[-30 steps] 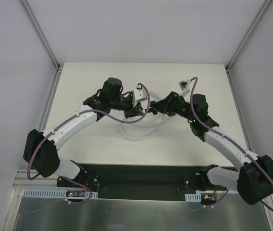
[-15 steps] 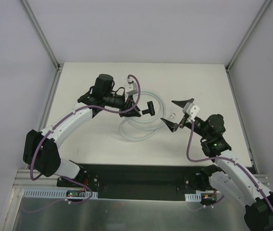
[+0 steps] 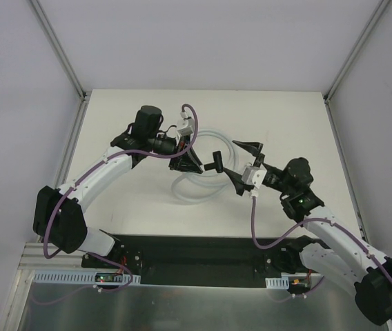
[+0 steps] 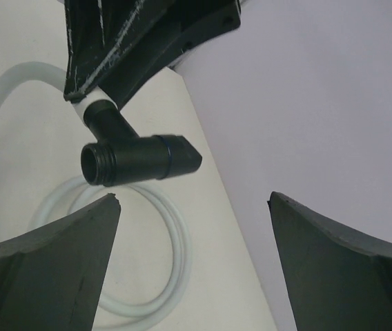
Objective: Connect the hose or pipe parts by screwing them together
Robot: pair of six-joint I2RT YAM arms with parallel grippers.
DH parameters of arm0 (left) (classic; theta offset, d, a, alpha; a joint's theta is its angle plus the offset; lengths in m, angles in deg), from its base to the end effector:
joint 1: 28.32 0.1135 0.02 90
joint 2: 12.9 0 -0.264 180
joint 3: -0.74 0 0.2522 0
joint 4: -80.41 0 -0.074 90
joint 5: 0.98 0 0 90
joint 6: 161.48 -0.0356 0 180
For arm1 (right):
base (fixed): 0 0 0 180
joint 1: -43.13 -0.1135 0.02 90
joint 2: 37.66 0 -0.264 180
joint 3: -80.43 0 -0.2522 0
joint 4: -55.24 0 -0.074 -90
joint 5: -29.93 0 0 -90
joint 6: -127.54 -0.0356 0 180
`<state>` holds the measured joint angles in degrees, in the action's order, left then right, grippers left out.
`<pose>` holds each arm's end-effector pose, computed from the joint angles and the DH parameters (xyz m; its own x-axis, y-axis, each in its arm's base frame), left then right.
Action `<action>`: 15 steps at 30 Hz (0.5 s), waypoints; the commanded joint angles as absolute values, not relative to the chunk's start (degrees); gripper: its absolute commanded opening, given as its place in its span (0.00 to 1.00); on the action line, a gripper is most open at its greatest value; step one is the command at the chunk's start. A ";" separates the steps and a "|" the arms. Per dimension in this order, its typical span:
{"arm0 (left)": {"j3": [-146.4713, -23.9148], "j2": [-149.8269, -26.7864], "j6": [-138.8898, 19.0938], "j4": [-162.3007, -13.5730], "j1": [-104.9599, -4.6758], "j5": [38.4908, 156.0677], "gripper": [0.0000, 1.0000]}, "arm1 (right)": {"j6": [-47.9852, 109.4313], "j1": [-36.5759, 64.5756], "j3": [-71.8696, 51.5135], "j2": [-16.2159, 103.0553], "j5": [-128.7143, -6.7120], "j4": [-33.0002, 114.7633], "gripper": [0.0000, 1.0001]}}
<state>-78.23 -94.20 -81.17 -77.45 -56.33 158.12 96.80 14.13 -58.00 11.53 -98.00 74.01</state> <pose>0.2589 -0.1754 0.3283 -0.2059 0.1776 -0.9623 0.9667 -0.1159 -0.2282 0.1622 0.1149 0.2996 0.8685 -0.2937 -0.3993 -0.3197 0.2837 -0.9040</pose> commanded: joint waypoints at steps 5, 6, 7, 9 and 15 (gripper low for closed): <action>-81.23 -94.37 -80.71 -77.84 -56.00 163.72 0.00 | 108.28 8.06 -48.82 13.93 -100.67 66.90 0.83; -81.58 -94.55 -80.79 -77.66 -56.09 163.81 0.00 | 108.81 7.80 -48.38 14.37 -100.94 66.09 0.80; -81.75 -94.72 -80.71 -77.75 -56.00 163.90 0.00 | 108.47 7.45 -48.11 14.54 -101.72 65.74 0.76; -82.28 -95.25 -80.71 -77.57 -56.00 163.81 0.00 | 107.24 7.44 -47.67 14.98 -102.78 64.42 0.60; -83.07 -96.13 -81.41 -77.40 -56.09 163.29 0.00 | 97.77 7.36 -48.02 17.44 -104.81 64.58 0.41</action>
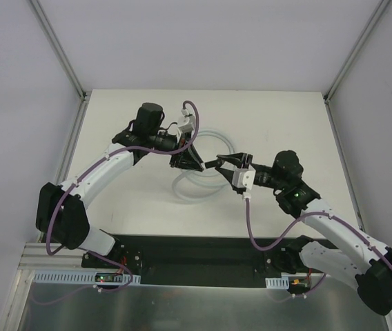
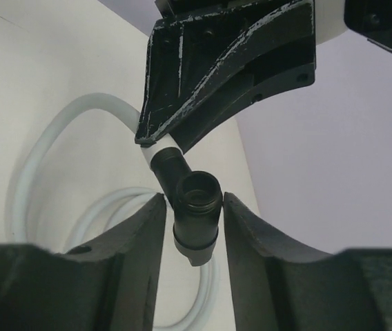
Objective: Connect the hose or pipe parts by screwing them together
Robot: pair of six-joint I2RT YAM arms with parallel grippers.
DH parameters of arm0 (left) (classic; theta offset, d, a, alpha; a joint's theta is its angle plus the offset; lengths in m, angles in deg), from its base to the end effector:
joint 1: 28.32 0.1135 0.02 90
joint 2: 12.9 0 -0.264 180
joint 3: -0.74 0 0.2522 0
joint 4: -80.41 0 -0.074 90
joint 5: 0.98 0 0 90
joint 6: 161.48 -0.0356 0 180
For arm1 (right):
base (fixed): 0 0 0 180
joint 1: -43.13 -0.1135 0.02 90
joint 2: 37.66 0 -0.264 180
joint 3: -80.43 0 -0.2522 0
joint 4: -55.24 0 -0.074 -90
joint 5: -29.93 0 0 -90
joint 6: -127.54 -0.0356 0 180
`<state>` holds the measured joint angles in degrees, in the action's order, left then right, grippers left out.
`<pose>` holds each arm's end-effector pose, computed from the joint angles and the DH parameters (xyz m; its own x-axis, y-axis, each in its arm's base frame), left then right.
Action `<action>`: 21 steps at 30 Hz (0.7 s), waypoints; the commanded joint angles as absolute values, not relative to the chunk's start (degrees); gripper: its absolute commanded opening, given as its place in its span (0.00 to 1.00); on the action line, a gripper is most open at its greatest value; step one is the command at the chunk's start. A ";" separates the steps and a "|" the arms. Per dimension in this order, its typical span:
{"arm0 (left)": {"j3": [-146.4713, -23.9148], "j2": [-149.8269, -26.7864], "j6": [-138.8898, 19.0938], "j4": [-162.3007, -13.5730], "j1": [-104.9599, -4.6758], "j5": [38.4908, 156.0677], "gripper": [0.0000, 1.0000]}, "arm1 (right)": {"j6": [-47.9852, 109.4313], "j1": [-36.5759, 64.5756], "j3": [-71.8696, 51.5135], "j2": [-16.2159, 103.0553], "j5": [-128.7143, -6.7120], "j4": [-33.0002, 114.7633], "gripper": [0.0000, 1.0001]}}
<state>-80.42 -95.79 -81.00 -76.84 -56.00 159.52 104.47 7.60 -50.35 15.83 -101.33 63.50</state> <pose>0.2656 -0.1772 0.3323 -0.2106 0.1728 -0.9622 0.9629 -0.1333 -0.2347 0.1613 0.1440 0.3139 0.9167 -0.1953 -0.3487 -0.3289 0.1271 -0.9358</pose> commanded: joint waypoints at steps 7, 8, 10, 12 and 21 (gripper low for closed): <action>-82.02 -95.17 -85.88 -77.39 -57.14 153.37 0.00 | 64.21 7.44 -47.24 21.48 -98.22 79.00 0.16; -81.84 -95.08 -86.76 -77.40 -57.32 152.05 0.00 | 60.60 7.44 -46.88 22.19 -97.87 80.40 0.14; -81.75 -94.99 -88.78 -77.40 -58.28 148.27 0.00 | 49.87 7.53 -45.92 24.03 -97.60 81.11 0.10; -81.41 -94.64 -91.93 -77.31 -59.25 145.29 0.00 | 39.46 7.53 -44.42 26.05 -96.03 81.38 0.08; -79.74 -92.97 -96.26 -78.80 -63.12 132.18 0.00 | 2.24 12.53 -42.74 29.75 -87.85 80.15 0.01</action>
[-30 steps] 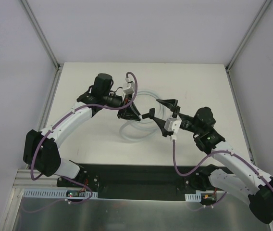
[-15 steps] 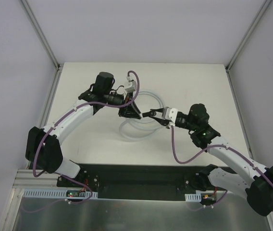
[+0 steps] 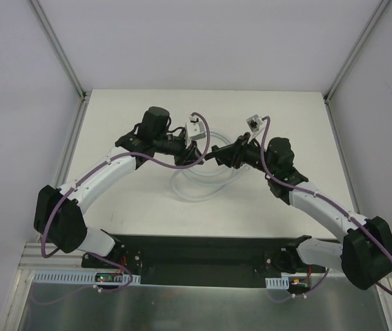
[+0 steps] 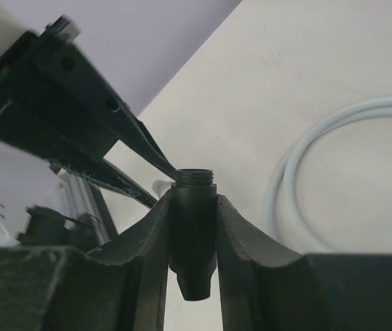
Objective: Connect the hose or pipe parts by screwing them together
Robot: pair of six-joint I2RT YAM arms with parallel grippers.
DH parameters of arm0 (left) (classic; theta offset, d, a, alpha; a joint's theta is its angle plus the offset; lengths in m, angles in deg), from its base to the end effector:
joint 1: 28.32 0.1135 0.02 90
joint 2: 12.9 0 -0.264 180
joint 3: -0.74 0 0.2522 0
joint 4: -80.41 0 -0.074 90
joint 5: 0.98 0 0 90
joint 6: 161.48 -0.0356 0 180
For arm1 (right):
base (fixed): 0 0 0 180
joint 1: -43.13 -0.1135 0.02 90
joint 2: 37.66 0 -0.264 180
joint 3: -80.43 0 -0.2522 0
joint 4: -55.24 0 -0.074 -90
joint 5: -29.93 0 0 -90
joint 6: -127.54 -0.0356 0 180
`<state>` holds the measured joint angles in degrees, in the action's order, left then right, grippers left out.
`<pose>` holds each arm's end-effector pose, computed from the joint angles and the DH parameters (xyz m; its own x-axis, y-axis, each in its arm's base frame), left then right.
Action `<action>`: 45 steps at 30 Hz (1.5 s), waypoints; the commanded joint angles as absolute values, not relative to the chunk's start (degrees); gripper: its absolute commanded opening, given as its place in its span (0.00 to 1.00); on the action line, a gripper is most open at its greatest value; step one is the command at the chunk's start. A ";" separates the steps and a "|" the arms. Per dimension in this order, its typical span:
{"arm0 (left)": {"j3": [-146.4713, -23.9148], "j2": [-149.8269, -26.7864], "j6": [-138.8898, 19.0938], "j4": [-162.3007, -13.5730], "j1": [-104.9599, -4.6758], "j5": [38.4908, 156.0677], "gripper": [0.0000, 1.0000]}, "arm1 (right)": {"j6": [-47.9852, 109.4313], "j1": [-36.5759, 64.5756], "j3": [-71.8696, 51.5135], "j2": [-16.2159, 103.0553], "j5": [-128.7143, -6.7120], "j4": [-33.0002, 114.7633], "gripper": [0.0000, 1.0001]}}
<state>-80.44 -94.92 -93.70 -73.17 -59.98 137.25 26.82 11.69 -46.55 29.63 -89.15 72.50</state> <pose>0.2605 -0.1918 0.3265 -0.0153 0.3054 -0.9521 0.9935 0.1118 0.0199 0.2192 0.1543 0.3003 -0.1181 0.1183 -0.9859 -0.8631 0.4788 0.1608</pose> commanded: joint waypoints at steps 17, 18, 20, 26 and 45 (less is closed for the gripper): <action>-77.36 -91.30 -91.35 -80.56 -60.58 140.43 0.00 | 21.68 19.75 -51.17 10.18 -87.85 79.36 0.80; -77.19 -91.12 -90.91 -80.65 -60.31 141.22 0.00 | 31.81 19.92 -51.53 9.02 -89.59 79.44 0.83; -77.10 -90.68 -89.59 -80.47 -59.26 145.34 0.00 | 43.71 19.92 -52.93 6.48 -93.36 80.67 0.84; -79.02 -92.44 -84.76 -79.68 -56.80 160.44 0.00 | 75.72 19.92 -57.25 5.93 -102.52 79.28 0.91; -82.19 -95.95 -85.45 -75.90 -56.09 167.06 0.00 | 100.64 10.96 -46.53 12.26 -109.20 60.13 0.91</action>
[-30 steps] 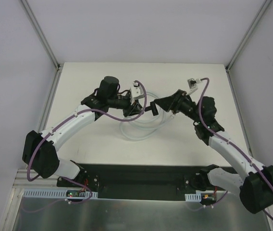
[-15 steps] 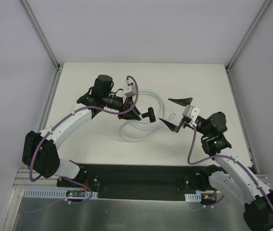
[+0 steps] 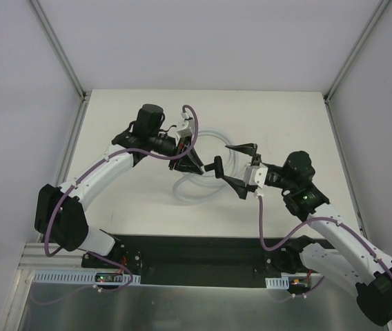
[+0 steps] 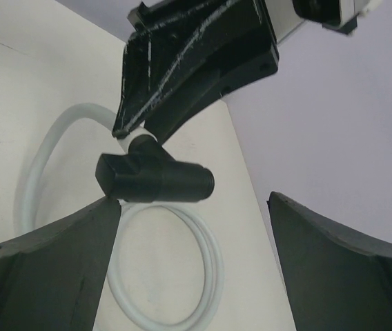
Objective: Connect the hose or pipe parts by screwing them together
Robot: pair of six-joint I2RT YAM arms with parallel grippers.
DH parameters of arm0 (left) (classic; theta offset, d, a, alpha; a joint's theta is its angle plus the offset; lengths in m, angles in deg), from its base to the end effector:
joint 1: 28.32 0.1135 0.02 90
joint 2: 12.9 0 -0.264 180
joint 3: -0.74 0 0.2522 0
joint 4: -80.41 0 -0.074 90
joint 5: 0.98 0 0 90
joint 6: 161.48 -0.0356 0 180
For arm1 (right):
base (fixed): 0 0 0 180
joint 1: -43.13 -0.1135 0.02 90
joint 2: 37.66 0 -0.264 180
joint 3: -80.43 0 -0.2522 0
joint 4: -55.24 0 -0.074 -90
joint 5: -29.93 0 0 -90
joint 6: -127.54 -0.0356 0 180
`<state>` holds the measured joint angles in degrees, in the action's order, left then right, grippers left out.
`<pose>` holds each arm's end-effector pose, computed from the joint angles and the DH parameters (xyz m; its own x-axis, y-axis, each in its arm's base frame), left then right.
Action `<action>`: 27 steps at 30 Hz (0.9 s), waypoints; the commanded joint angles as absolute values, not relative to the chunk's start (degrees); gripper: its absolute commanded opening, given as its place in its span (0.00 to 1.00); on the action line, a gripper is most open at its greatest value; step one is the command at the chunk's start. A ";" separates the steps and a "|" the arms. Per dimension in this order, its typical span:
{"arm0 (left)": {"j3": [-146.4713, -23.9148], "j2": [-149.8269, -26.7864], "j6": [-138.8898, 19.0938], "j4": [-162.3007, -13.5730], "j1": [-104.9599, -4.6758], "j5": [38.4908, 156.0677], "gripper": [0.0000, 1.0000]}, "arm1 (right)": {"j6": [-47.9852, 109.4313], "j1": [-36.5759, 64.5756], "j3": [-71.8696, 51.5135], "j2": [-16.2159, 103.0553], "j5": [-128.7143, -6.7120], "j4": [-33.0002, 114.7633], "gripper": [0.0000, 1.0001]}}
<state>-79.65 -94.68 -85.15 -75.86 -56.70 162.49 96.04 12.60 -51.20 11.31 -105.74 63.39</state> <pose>0.2570 -0.1776 0.3330 -0.1505 0.1577 -0.9760 0.9617 -0.2053 -0.1815 0.1567 0.1220 0.3230 0.8826 -0.1712 -0.4378 -0.4081 0.1832 -0.8944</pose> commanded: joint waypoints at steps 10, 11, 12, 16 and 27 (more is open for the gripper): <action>-82.81 -96.48 -86.51 -74.85 -56.09 164.34 0.00 | 98.19 9.82 -42.66 16.56 -113.25 53.78 0.53; -82.90 -96.57 -86.86 -74.85 -56.09 163.73 0.00 | 96.01 9.82 -43.01 16.92 -113.86 54.13 0.42; -82.98 -96.49 -86.86 -74.85 -56.09 163.20 0.00 | 93.98 9.82 -43.44 17.18 -114.04 56.74 0.38; -83.77 -96.40 -87.39 -74.76 -56.88 159.34 0.00 | 79.84 9.73 -46.61 19.63 -114.13 68.96 0.20; -82.55 -93.06 -94.06 -75.28 -61.01 141.24 0.00 | 31.06 9.90 -43.01 27.55 -99.38 78.49 0.01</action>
<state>-80.92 -96.69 -89.28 -71.22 -57.73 148.35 54.49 11.34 -46.42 26.39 -101.00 73.03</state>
